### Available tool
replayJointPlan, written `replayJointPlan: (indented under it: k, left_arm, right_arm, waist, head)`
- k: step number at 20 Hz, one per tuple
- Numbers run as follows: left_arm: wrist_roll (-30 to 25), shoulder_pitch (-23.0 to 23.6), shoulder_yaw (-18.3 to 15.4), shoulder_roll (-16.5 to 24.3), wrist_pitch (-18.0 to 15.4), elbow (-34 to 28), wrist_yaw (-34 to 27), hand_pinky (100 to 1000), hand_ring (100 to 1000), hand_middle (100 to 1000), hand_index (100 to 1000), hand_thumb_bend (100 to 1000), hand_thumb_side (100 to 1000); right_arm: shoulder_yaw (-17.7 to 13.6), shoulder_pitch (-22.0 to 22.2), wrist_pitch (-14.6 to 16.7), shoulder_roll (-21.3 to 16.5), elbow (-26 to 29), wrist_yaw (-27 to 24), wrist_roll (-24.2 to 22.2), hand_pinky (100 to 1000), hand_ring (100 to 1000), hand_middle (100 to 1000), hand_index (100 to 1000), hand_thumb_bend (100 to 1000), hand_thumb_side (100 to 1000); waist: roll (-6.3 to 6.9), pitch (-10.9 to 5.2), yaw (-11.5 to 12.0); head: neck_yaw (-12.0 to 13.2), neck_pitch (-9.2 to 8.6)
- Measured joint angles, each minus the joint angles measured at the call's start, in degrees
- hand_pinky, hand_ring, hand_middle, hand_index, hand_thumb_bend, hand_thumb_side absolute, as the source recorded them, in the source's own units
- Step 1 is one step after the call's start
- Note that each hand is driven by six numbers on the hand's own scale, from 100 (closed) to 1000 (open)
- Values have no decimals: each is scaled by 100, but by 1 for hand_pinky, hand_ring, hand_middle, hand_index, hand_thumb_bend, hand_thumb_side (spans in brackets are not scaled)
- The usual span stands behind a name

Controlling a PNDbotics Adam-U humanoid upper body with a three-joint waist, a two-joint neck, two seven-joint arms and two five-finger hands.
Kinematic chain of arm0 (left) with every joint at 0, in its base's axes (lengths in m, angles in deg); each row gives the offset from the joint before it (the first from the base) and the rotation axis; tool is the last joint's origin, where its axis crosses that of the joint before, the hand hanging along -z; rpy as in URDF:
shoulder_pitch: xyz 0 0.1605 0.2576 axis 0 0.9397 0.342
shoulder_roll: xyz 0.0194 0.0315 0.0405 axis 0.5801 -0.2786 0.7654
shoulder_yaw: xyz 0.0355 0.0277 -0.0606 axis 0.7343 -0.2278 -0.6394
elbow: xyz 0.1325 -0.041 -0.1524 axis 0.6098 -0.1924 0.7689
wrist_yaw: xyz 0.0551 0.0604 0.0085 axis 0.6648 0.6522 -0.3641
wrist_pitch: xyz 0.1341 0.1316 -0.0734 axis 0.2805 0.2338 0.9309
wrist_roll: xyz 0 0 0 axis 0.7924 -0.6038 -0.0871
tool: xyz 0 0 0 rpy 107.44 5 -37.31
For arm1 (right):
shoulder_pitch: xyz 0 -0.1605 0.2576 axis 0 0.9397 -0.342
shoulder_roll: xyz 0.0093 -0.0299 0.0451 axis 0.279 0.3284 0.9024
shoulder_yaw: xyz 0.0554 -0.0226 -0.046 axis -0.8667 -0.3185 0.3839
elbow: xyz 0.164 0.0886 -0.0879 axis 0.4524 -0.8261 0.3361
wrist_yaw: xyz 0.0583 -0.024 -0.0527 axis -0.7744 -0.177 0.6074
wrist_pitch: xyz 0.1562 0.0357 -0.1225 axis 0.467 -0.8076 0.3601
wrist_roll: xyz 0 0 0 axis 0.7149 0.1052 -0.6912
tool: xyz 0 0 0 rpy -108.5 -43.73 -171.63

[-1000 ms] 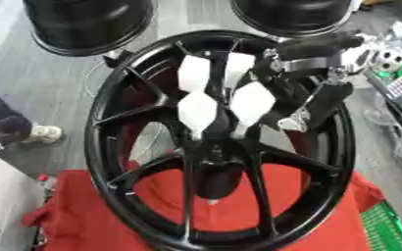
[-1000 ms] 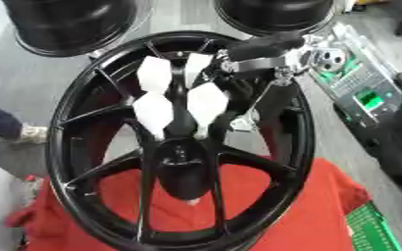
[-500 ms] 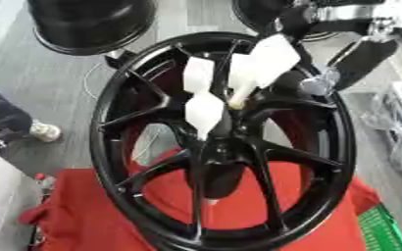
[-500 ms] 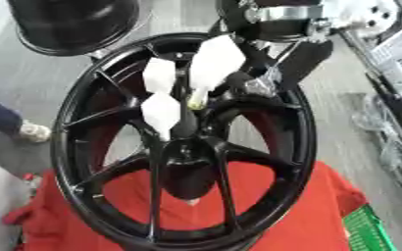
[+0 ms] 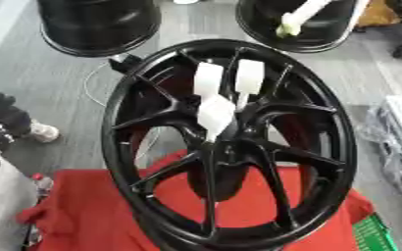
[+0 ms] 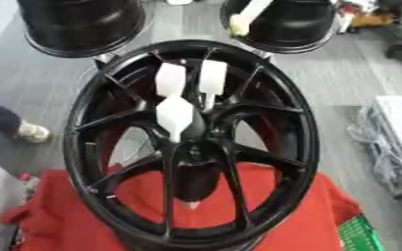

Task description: Pull the pin out of the wheel hub.

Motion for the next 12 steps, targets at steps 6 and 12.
replayJointPlan:
  k: [6,12]
  left_arm:
    - [98,40,-93,51,47,-4,0,827,863,923,960,344,940]
    - [187,32,-166,64,61,-13,4,823,859,923,960,345,941]
  right_arm:
    - [-1253,1618,224,-1139,-814,72,1942,435,447,506,617,100,439]
    - [-2181,3503,356,-1515,-2280,34,4523,441,471,524,650,100,470]
  waist:
    - [-12,-1,-201]
    - [82,58,-401]
  head:
    - [130,2]
    - [155,-52]
